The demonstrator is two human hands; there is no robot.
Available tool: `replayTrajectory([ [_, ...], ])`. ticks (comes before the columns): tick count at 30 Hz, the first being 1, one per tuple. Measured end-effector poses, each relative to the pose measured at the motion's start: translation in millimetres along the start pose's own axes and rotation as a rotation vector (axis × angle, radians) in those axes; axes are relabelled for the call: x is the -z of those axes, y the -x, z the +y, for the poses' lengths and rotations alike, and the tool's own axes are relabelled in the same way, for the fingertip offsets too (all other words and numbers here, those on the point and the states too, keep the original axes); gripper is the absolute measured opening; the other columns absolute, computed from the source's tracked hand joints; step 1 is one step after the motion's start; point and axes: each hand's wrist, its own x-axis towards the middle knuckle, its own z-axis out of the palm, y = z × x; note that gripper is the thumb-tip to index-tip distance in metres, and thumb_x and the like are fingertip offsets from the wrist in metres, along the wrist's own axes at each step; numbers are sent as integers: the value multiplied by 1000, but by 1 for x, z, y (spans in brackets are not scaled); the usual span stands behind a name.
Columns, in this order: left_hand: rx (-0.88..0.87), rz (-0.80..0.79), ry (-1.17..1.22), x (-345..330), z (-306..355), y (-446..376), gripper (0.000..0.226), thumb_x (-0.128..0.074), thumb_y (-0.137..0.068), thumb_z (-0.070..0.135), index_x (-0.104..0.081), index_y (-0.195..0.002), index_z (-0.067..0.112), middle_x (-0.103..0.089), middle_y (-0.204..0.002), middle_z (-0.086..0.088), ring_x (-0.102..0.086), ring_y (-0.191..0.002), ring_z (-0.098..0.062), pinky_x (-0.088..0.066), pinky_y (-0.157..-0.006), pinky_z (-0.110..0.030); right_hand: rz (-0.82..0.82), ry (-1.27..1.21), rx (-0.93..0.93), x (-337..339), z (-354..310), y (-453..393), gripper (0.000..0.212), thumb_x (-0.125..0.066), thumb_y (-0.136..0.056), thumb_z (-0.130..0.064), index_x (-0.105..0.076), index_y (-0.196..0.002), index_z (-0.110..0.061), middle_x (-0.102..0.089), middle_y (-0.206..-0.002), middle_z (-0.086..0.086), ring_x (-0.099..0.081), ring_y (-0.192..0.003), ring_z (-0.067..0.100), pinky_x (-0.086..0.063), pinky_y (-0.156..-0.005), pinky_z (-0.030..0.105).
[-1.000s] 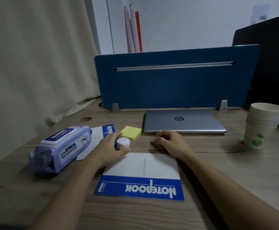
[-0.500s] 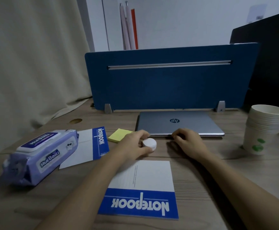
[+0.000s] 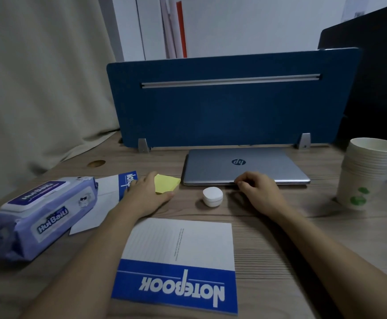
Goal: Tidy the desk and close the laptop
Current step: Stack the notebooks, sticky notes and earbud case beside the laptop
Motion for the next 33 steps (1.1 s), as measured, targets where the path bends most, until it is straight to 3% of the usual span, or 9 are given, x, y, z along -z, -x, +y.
replayTrajectory([
  [4, -17, 20, -18, 5, -2, 2, 80, -65, -77, 60, -28, -144, 34, -40, -149, -5, -37, -133, -31, -37, -103, -49, 10, -15, -13, 2, -2, 1, 16, -56, -90, -16, -71, -95, -19, -70, -98, -2, -61, -92, 13, -40, -78, 24],
  [12, -203, -212, 72, 16, -3, 32, 81, -75, -69, 55, -32, -137, 43, -45, -135, 6, -48, -110, -14, -48, -87, -36, -8, -4, -35, 5, -5, 7, 16, -56, -92, -16, -71, -96, -17, -71, -99, 0, -61, -92, 15, -41, -78, 25],
  [21, -426, -272, 279, 4, 30, 39, 77, -75, -80, 34, -33, -142, 45, -44, -147, 8, -45, -130, -11, -45, -104, -37, 27, -22, -42, 11, -8, 11, 17, -55, -91, -12, -72, -97, -13, -70, -100, 1, -61, -94, 16, -43, -79, 26],
  [27, -496, -282, 334, -5, 32, 31, 68, -70, -87, 22, -37, -139, 50, -16, -162, 18, -34, -142, -12, -36, -114, -45, 52, -71, -53, 9, -10, 7, 21, -52, -96, -24, -71, -104, -15, -69, -104, -3, -60, -99, 13, -45, -83, 30],
  [30, -503, -259, 346, -6, 32, 29, 66, -72, -85, 27, -38, -137, 51, -21, -159, 19, -40, -138, -11, -40, -111, -41, 56, -82, -34, 7, -8, 6, 22, -52, -97, -27, -70, -104, -16, -70, -103, -3, -61, -98, 13, -43, -81, 29],
  [33, -503, -200, 384, 0, 28, 31, 57, -72, -85, 32, -44, -132, 49, -41, -141, 23, -48, -128, -10, -46, -97, -31, 45, -60, -23, 6, -9, 7, 23, -51, -97, -29, -69, -105, -18, -69, -103, -4, -61, -98, 13, -46, -84, 32],
])
